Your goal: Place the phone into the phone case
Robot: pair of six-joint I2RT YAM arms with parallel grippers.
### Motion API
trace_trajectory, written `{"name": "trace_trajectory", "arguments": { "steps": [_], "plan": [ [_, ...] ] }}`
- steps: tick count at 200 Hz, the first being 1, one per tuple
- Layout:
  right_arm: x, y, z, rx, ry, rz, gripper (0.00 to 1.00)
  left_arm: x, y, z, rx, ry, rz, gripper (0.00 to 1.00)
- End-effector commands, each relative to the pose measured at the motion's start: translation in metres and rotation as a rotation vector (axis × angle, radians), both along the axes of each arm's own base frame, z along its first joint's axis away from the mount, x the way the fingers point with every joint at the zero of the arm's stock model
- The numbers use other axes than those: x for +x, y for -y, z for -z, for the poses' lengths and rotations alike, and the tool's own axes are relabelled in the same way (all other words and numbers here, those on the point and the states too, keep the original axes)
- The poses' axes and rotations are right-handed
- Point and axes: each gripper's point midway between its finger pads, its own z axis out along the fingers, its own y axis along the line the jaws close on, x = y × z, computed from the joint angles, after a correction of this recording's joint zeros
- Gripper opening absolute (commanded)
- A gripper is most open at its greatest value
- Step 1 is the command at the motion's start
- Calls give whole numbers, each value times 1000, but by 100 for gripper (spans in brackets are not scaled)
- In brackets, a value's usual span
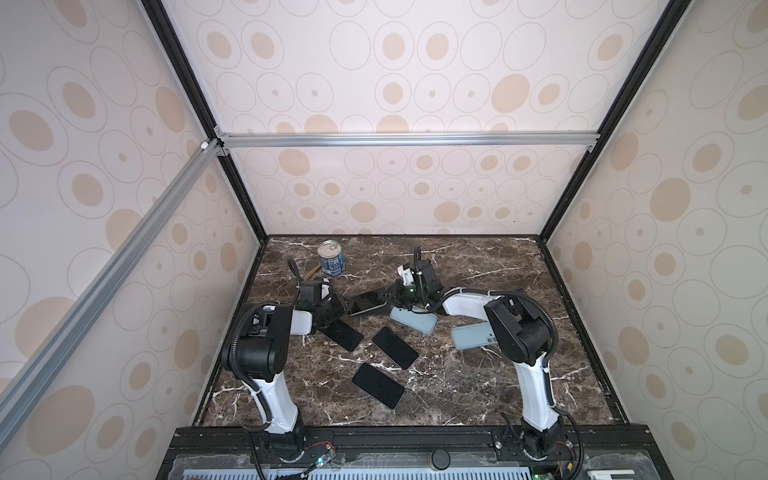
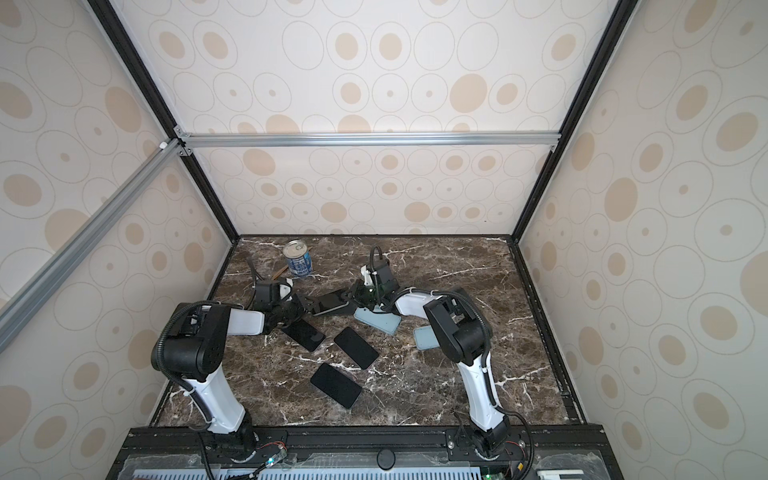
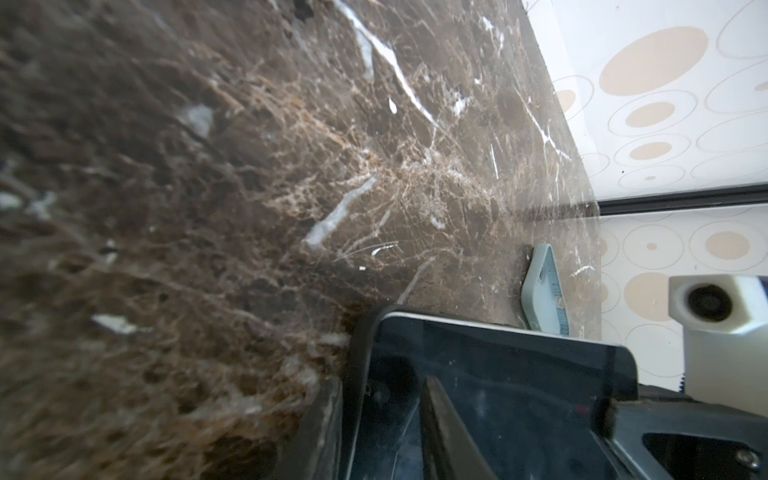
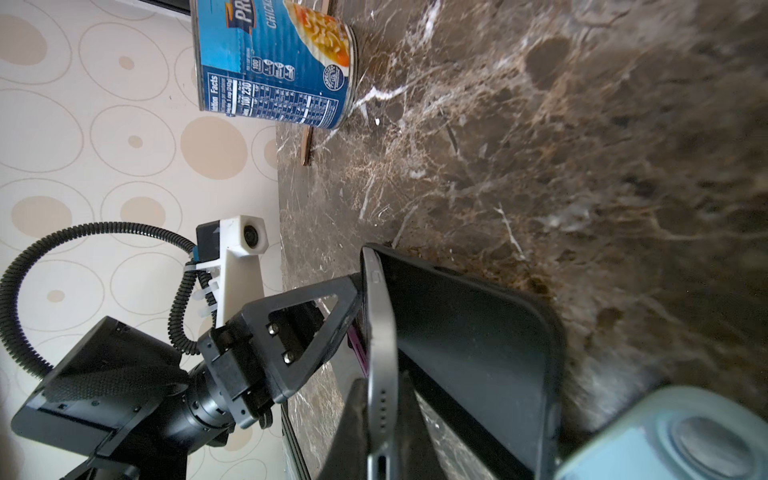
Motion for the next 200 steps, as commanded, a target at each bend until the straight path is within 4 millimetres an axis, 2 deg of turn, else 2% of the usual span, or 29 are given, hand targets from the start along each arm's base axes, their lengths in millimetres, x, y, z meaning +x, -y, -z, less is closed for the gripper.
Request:
{"name": "trace_trajectory", "arguments": {
  "steps": [1, 33, 61, 89, 117, 162, 200],
  "plan": [
    [-11, 12, 34, -101, -59, 56, 0, -33, 36, 6, -125, -108, 107, 32],
    [-20, 6, 43, -99, -95, -5, 0, -31, 34, 9, -99, -108, 112, 32],
    [-27, 15, 53, -170, -104, -29, 0, -29, 26, 16, -20, -123, 106, 32],
    [-25, 20, 48, -233, -84, -55, 1, -24, 19, 14, 25, -102, 87, 32],
    [-18, 17, 41, -258, -74, -70, 19, -30, 17, 20, 38, -138, 86, 32],
    [-12, 15, 32, -287, -54, -86, 24, -29, 15, 19, 61, -134, 84, 32],
    [-7, 17, 19, -334, -20, -107, 35, -29, 13, 17, 68, -128, 81, 32]
  ]
}}
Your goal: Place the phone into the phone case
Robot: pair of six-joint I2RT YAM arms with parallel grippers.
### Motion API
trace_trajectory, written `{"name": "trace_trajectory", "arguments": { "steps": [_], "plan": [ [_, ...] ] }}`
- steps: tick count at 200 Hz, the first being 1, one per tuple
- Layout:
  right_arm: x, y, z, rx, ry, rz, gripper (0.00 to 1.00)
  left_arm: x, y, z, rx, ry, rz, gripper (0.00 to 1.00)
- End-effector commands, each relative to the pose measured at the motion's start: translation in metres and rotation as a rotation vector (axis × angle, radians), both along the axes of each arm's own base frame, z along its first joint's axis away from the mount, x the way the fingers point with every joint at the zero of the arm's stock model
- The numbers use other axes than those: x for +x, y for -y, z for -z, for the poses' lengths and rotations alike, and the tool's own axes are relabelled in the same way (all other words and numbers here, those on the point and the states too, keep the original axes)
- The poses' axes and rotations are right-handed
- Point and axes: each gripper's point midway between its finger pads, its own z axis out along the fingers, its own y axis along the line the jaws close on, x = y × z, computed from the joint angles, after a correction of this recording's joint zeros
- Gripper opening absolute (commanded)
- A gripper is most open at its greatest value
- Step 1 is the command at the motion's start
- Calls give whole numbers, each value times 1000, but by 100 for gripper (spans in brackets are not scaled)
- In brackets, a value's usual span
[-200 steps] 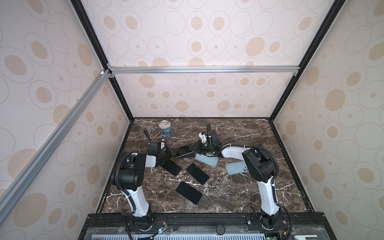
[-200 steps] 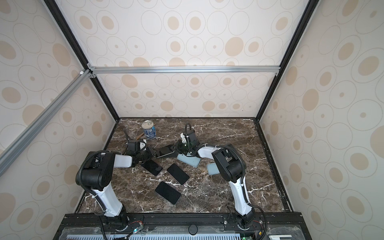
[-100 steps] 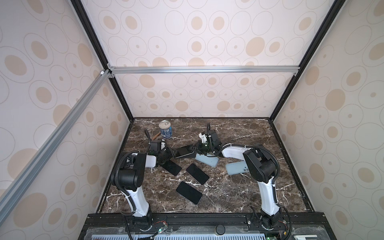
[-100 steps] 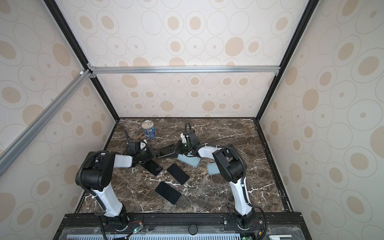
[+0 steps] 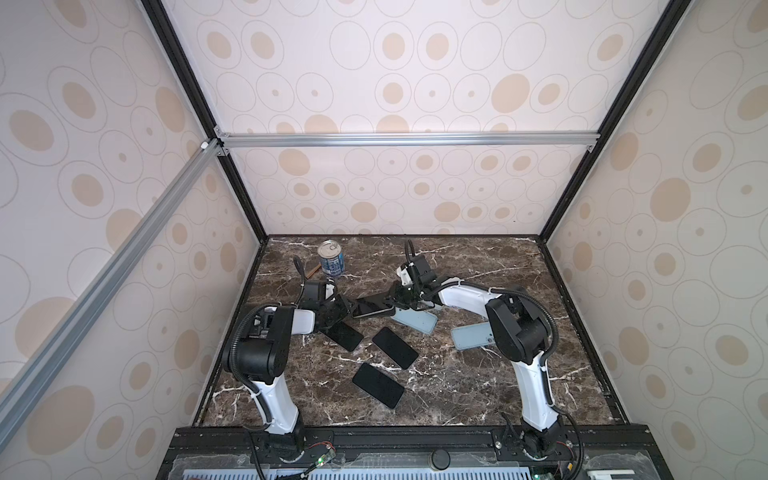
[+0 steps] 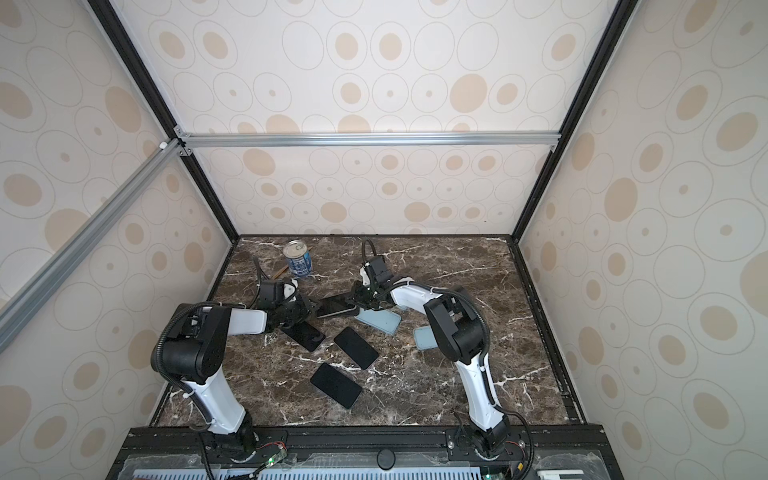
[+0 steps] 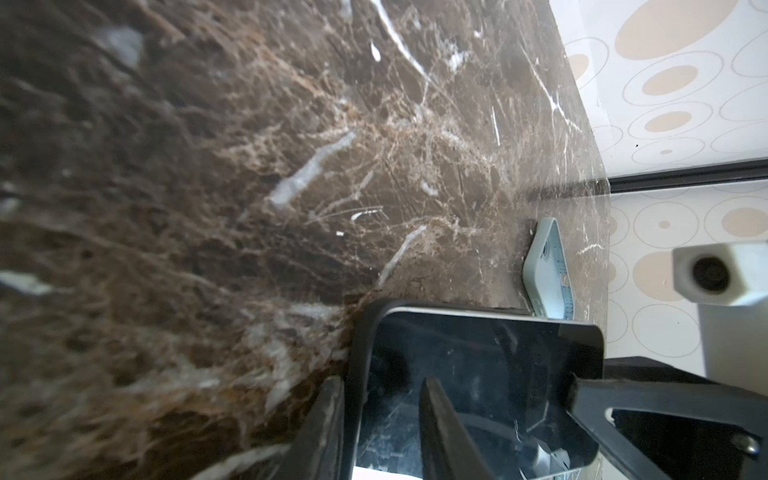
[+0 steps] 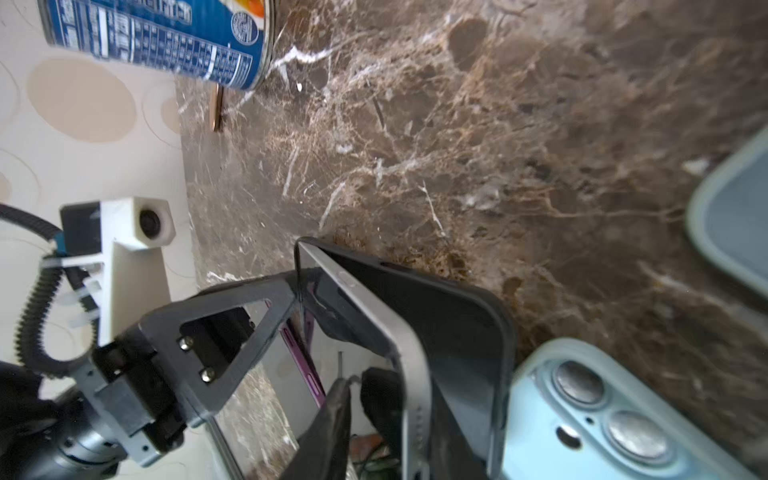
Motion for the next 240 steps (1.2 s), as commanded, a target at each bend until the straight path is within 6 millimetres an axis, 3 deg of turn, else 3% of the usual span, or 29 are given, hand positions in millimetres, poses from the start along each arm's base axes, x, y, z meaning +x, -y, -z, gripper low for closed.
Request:
{"name": "trace_trajectory", "arguments": {
  "steps": [1, 48, 102, 126, 151, 179, 240],
  "plan": [
    [-4, 4, 5, -78, -3, -33, 35, -20, 2, 15, 29, -93, 23, 32],
    [-1, 12, -17, -162, 45, -72, 52, -18, -1, 10, 50, -78, 19, 32],
    [-2, 30, -29, -259, 96, -92, 55, -16, -5, 5, 75, -59, 15, 32],
    [-6, 34, -20, -275, 82, -97, 49, -16, -5, 3, 70, -56, 18, 32],
    [-9, 31, -7, -261, 54, -106, 34, -15, -4, 1, 67, -50, 20, 31],
    [-10, 26, 6, -252, 20, -121, 24, -15, -8, 2, 71, -50, 11, 30],
    [-11, 25, 19, -274, -16, -123, 26, -13, -13, 6, 68, -62, 0, 30]
  ]
}}
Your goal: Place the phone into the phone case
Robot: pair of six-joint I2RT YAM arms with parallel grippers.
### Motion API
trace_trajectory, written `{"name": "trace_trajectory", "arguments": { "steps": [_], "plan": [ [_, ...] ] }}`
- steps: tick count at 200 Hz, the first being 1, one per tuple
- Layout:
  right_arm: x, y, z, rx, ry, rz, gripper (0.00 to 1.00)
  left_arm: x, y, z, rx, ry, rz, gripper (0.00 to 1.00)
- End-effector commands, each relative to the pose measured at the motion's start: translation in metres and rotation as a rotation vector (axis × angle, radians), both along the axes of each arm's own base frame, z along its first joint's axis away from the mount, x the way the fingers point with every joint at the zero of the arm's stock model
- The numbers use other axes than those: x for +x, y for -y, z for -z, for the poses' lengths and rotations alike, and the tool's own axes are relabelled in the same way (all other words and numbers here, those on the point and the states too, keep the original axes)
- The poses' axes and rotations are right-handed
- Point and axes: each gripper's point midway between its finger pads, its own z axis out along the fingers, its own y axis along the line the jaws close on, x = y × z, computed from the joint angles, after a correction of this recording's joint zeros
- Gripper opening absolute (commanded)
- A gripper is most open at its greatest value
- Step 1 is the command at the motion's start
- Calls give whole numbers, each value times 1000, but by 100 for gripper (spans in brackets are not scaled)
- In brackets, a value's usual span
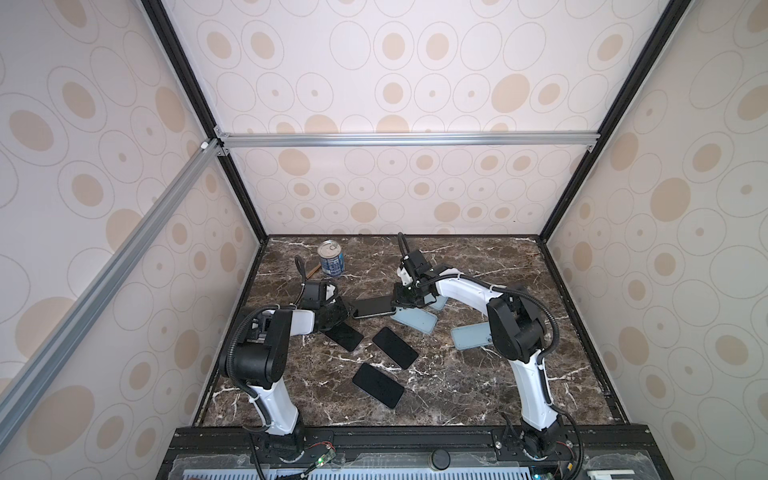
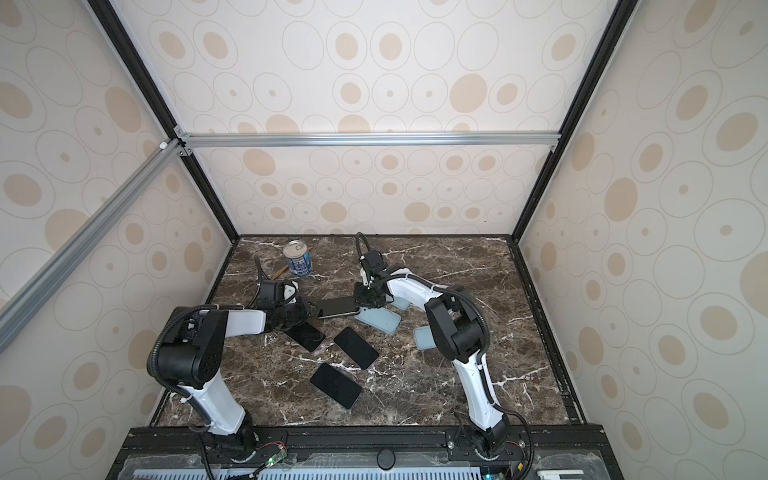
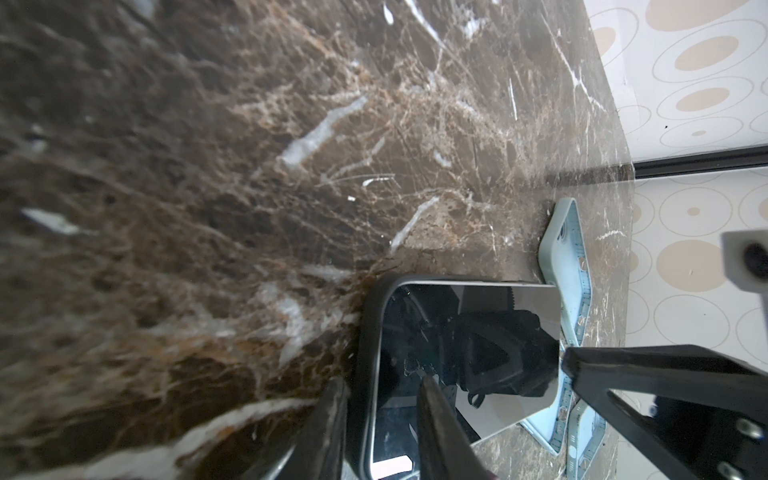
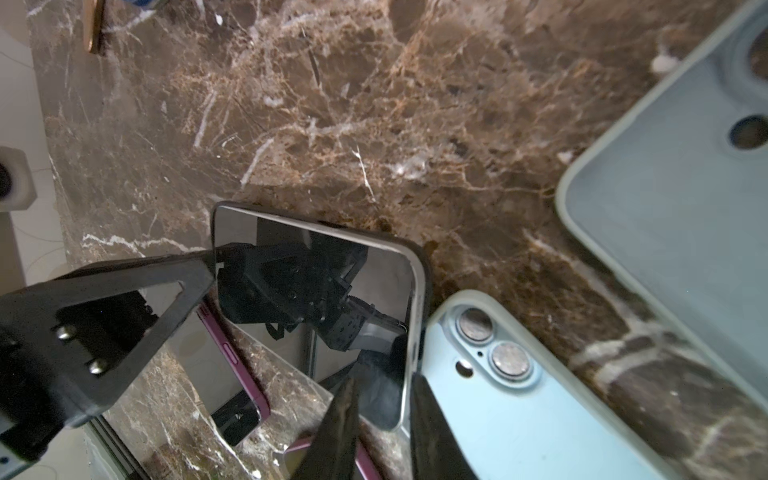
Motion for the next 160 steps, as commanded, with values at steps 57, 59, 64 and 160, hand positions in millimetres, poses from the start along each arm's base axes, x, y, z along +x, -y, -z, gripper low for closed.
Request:
{"name": "trace_trajectory", "arguments": {
  "steps": [57, 59, 64, 160],
  "plan": [
    [-7, -19, 4, 29, -20, -40, 23, -1, -9, 4, 19, -29, -11, 32],
    [-7, -20, 4, 32, -19, -44, 22, -1, -9, 4, 19, -29, -12, 32],
    [-7, -25, 3, 43, -19, -50, 22, 0, -11, 4, 20, -28, -17, 32],
    [5, -55, 12, 64, -51, -111, 20, 2, -29, 13, 42, -53, -59, 32]
  ]
}}
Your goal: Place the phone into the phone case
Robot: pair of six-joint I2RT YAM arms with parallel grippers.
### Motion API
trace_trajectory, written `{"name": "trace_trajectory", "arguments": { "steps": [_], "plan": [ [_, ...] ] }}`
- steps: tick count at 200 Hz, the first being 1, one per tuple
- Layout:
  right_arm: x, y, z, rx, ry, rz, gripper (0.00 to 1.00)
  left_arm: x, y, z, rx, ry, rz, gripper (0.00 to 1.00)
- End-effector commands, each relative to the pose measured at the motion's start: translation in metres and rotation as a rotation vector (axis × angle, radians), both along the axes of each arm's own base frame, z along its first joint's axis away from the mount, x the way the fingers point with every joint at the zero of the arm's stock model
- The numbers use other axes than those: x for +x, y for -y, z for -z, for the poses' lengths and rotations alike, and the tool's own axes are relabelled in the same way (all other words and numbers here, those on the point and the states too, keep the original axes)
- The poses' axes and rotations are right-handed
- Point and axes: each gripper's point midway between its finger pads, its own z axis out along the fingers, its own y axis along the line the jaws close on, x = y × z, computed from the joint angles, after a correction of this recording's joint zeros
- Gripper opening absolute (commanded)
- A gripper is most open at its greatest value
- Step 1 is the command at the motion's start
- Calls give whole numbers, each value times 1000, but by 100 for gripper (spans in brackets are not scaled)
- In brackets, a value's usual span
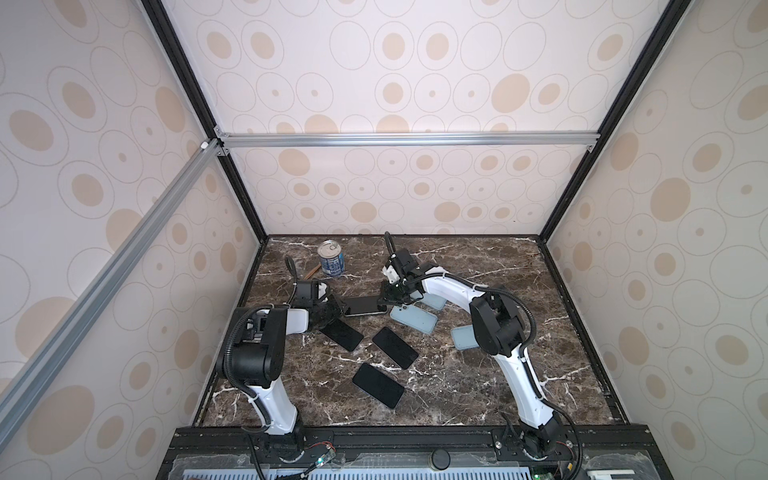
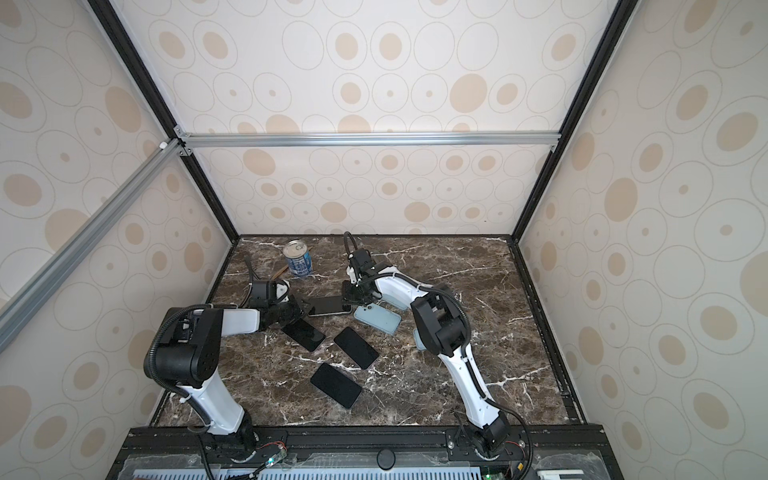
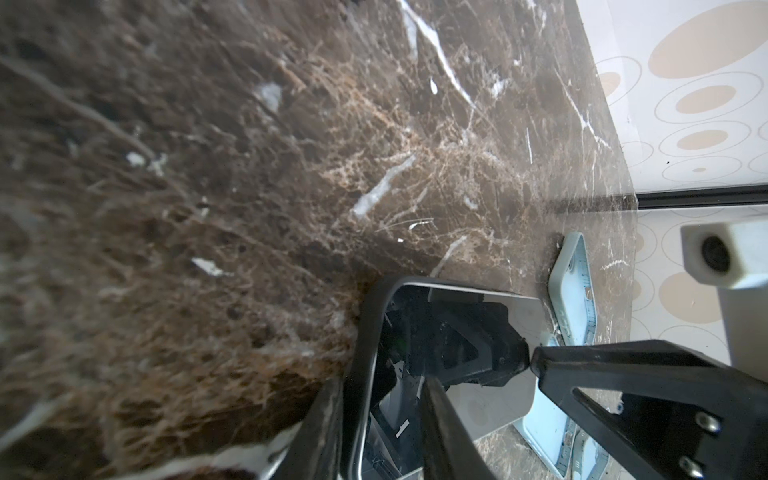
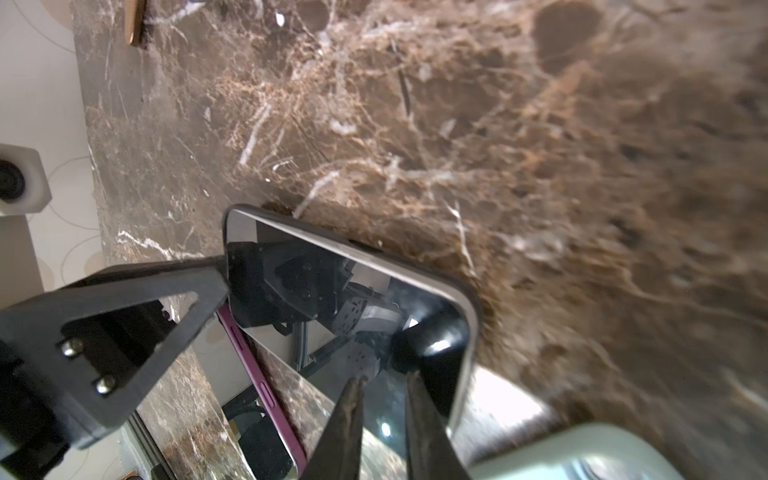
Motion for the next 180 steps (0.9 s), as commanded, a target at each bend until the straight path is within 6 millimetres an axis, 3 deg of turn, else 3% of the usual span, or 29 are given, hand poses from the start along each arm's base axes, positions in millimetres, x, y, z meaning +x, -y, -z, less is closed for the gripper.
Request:
{"name": "trace_trajectory", "arguments": {
  "steps": [1, 80, 127, 180],
  "plan": [
    [-10, -2, 6, -29, -34, -28, 20, -5, -6, 13, 33, -57, -4, 32],
    [-16, 17, -46, -73, 72, -42, 22, -3, -8, 10, 35, -44, -6, 32],
    [-15, 31, -22, -125, 27, -34, 22, -3, -9, 11, 37, -48, -10, 29],
    [-17, 24, 4, -124, -36, -39, 21, -5, -10, 16, 40, -64, -24, 26]
  ]
}}
